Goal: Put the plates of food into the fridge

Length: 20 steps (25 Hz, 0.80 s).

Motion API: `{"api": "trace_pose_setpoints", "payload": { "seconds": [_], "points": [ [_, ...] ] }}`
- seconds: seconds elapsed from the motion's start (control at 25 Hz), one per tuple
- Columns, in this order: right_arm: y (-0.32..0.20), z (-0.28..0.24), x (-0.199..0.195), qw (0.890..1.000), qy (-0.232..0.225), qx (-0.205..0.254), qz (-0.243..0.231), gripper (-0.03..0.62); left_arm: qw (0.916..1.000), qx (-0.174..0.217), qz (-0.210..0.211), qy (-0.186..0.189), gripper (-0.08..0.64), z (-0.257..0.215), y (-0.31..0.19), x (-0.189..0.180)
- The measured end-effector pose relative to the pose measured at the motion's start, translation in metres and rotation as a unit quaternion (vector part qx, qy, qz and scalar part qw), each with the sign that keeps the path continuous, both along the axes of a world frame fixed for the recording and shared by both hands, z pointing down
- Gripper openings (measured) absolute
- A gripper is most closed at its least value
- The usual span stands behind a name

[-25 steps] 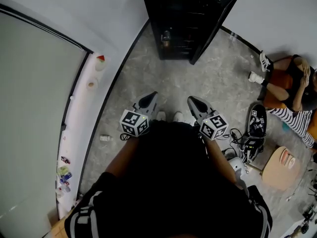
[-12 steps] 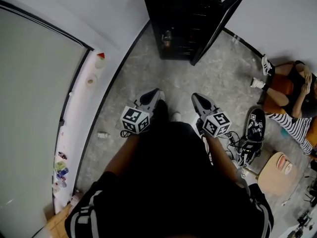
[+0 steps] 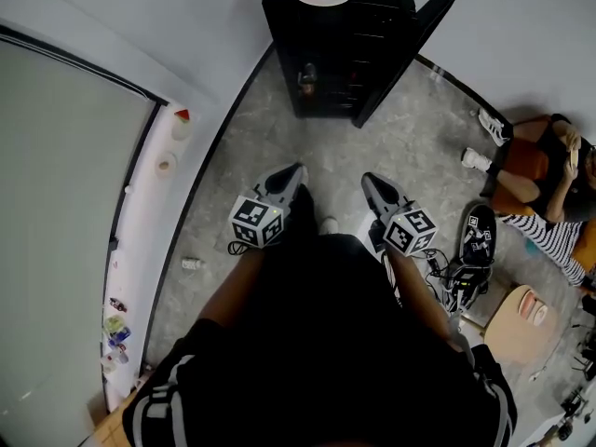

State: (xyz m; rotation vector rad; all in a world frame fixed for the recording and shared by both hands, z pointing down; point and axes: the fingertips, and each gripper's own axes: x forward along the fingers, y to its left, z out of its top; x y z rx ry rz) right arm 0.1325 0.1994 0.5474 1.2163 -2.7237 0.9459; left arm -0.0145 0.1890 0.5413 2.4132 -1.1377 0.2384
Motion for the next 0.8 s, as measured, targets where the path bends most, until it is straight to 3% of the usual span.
{"api": "trace_pose_setpoints", "payload": {
  "seconds": [0.36, 0.8],
  "points": [
    [-0.064, 0.003, -0.025, 1.000, -0.003, -0.017, -0.003, 0.025, 0.9999, -0.014, 0.006, 0.002, 0.021, 0.007, -0.069, -0.018],
    [-0.153, -0.004, -0.042, 0.999, -0.016, -0.031, 0.036, 0.025, 0.9993, -0.017, 0.034, 0.006, 0.021, 0.004, -0.156, -0.045]
  ]
}}
